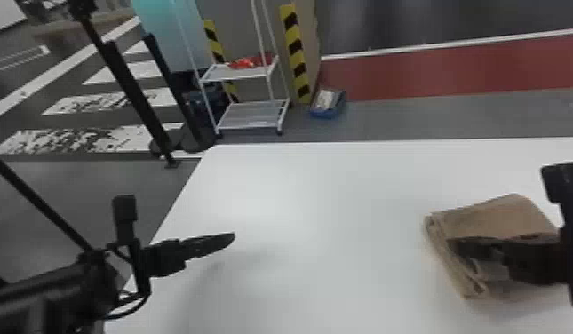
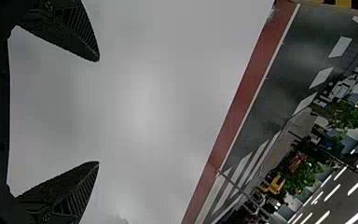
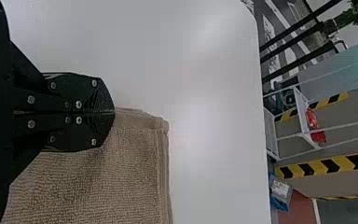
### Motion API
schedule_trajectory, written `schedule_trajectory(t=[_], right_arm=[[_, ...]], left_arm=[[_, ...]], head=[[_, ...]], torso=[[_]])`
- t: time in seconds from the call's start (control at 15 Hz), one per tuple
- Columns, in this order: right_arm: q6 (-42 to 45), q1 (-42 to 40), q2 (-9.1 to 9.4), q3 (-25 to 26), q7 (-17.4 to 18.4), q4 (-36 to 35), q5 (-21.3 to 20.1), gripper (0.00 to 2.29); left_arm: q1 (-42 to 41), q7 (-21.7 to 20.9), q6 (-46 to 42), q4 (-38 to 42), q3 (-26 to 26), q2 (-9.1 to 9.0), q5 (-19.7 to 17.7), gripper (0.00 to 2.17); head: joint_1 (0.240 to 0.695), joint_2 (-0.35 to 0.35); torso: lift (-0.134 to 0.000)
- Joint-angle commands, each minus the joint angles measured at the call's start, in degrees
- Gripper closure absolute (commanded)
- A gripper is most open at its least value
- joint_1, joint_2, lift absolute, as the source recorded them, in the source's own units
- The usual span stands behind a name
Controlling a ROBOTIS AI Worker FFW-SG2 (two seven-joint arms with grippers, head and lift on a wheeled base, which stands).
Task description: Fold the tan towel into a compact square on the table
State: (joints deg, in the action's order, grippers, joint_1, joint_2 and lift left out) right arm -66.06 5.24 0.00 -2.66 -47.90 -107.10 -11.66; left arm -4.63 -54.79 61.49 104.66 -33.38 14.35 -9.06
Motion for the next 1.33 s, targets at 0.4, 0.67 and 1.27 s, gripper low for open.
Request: schedule_trajectory(t=[0.4, 0.67, 1.27], right_arm=[[-13.53, -13.94, -5.8, 18.92, -7.64, -20.43, 10.78, 1.95], [-14.24, -15.17, -8.61, 23.41, -7.29, -19.55, 11.04, 1.95], [-12.13, 0.56, -8.79, 14.0, -1.75, -2.5, 1.82, 1.95]], left_arm=[[0.94, 0.3, -0.53, -1.48, 0.07, 1.38, -0.61, 0.1], [2.17, 0.56, -0.7, -2.62, 1.48, 1.47, -0.52, 0.1], [1.47, 0.39, -0.7, -2.45, 0.16, 1.3, -0.34, 0.1]], head=[[0.695, 0.311], [0.695, 0.233], [0.695, 0.167]], torso=[[-0.125], [-0.125], [-0.125]])
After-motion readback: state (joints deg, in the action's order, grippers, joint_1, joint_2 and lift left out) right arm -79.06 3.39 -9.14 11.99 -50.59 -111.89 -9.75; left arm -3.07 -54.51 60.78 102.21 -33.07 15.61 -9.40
